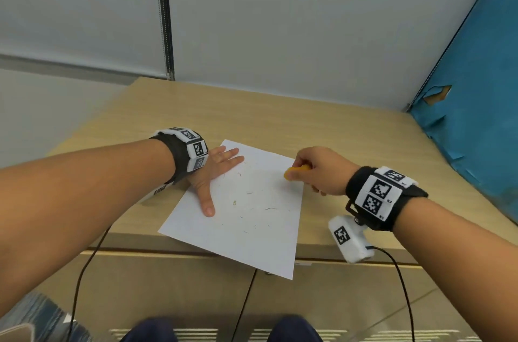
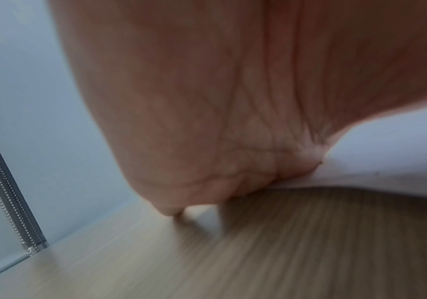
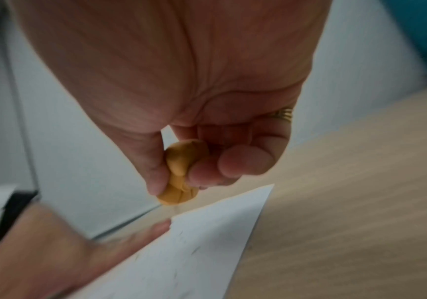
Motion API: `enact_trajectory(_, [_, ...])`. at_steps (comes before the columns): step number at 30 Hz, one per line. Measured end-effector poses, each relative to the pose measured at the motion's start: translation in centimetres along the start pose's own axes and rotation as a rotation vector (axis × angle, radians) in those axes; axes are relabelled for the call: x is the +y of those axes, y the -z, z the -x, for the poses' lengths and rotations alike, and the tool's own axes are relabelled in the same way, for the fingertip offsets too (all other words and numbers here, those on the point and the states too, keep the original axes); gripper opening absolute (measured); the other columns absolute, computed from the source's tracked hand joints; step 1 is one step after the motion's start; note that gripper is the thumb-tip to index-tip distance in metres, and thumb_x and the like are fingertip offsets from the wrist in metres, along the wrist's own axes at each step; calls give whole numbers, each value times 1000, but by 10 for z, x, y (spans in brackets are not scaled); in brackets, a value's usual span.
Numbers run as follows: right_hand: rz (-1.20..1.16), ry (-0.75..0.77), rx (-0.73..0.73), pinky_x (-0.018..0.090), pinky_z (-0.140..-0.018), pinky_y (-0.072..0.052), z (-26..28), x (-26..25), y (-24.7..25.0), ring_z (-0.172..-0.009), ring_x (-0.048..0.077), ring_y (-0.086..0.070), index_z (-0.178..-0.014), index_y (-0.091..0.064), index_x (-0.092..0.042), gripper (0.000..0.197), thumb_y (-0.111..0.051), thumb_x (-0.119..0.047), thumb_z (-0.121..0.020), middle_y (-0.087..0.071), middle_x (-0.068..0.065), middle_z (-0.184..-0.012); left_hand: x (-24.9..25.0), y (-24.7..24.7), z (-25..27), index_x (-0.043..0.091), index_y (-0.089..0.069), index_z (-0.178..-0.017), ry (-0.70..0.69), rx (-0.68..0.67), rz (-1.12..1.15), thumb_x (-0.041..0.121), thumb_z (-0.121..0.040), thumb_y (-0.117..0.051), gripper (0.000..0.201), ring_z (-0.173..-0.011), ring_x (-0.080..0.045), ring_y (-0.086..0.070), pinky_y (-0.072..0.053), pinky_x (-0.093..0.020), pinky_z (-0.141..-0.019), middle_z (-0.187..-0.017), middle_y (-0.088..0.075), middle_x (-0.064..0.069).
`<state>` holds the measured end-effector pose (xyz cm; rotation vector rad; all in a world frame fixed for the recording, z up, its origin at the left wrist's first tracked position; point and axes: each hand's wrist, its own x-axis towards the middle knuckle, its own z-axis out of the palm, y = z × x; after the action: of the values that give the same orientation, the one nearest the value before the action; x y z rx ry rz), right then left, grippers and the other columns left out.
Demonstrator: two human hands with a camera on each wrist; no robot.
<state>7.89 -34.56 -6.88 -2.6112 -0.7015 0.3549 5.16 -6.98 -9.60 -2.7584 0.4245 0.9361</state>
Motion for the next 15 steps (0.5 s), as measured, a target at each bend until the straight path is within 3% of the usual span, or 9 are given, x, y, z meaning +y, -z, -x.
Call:
enact_trajectory(6, [-4,-133,17,23,-49,-45,2,32,-2,-58,14,-60,-103,-66,-12,29,-73,-38,-91,-66,2,-76,2,-2,8,32,32,-149,45,-17,35,103,-8,-48,177,-148,-27,27,7,-55,-117,-159,35,5])
enact_trajectory(12, [-134,-170,-7,24,-52,-50,11,47,-9,-55,14,-60,-106,-69,-21,12,-67,-29,-96,-67,4,-77,5,-15,26,31,33,-149,135,-21,79,105,-12,-44,173,-148,-28,25,5,-56,-117,-158,37,4])
enact_trajectory(15, [-37,-160,-16,30,-65,-55,14,44,-9,-66,15,-61,-108,-66,-21,16,-64,-32,-97,-67,3,-86,9,-23,34,32,32,-149,165,-15,95,106,-13,-40,171,-148,-31,24,4,-57,-117,-158,37,2])
